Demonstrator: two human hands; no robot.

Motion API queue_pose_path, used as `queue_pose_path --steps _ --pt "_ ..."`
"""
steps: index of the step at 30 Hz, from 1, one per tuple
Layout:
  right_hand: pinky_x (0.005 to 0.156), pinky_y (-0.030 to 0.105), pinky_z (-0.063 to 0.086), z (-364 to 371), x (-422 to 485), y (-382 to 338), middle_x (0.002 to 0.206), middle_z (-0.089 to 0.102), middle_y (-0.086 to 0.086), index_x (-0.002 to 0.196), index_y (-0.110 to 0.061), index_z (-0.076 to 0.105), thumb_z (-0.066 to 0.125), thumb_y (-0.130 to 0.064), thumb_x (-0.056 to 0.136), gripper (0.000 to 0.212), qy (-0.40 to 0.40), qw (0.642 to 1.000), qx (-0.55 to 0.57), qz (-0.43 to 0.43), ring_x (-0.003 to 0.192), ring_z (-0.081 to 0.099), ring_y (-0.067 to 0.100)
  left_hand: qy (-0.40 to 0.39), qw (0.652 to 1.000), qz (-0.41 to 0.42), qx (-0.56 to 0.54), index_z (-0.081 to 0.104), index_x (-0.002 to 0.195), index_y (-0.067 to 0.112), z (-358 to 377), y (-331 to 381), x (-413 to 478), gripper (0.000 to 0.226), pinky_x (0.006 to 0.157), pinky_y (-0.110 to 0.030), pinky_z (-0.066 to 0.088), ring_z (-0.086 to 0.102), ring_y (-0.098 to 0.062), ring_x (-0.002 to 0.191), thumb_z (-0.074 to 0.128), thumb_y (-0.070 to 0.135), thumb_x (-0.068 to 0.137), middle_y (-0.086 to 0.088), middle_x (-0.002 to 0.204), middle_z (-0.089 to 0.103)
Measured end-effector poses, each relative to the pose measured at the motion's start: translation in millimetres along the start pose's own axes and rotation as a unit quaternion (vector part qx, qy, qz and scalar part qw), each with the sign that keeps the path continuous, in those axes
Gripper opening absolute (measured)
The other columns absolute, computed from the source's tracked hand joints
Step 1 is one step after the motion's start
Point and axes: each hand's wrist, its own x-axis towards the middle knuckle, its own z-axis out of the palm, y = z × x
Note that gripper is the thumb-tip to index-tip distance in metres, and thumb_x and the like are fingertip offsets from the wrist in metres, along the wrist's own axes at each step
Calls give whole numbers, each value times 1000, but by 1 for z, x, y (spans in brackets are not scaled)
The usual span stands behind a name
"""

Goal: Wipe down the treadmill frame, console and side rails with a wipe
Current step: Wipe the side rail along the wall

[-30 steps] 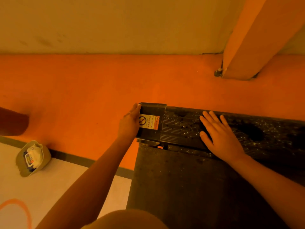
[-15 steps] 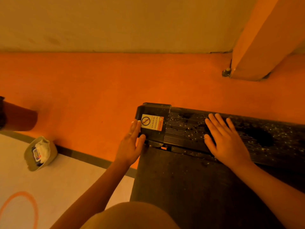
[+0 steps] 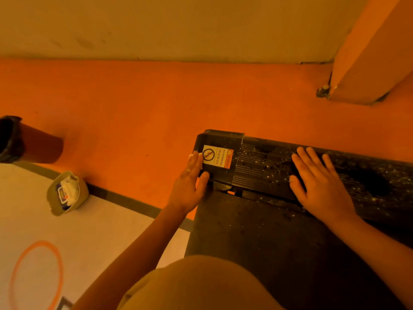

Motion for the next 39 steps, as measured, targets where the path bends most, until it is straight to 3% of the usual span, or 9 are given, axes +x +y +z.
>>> queue_pose_path --steps 6,13,20,27,33,39 --pt "123 52 14 1 1 0 161 27 11 153 -7 33 33 -41 102 61 1 1000 1 -1 152 18 26 -43 997 32 50 12 161 20 -13 13 68 70 123 -46 23 0 -17 153 23 55 101 -1 168 5" --pt "123 52 15 1 0 0 161 27 12 153 -6 34 31 -42 103 62 0 1000 3 -1 152 19 27 -60 996 42 50 11 161 23 -7 1 -5 73 124 -37 17 -3 -12 154 17 61 99 5 168 3" --pt "123 51 14 -1 1 0 161 26 11 153 -7 32 30 -42 103 61 -3 1000 1 0 152 17 25 -63 993 60 78 14 161 16 -11 29 68 66 123 -43 16 -2 -18 154 29 48 105 -4 168 7" --pt "123 51 14 -1 1 0 161 26 12 153 -7 33 30 -42 103 62 -7 1000 -6 1 152 17 26 -52 995 51 72 9 160 25 0 12 -11 68 118 -20 2 -3 -15 155 21 57 101 7 167 2" --pt "124 51 13 -1 1 0 161 26 12 153 -7 32 29 -43 103 62 -7 1000 -5 1 152 17 26 -48 993 45 94 13 161 16 -5 34 57 71 125 -41 13 -2 -19 153 24 54 102 -5 168 7" --pt "124 50 12 -2 1 -1 162 25 12 153 -7 32 28 -43 103 62 -11 1000 -1 4 152 16 26 -44 992 63 104 7 161 23 5 23 -16 70 123 -29 1 -6 -14 155 19 58 102 4 168 1"
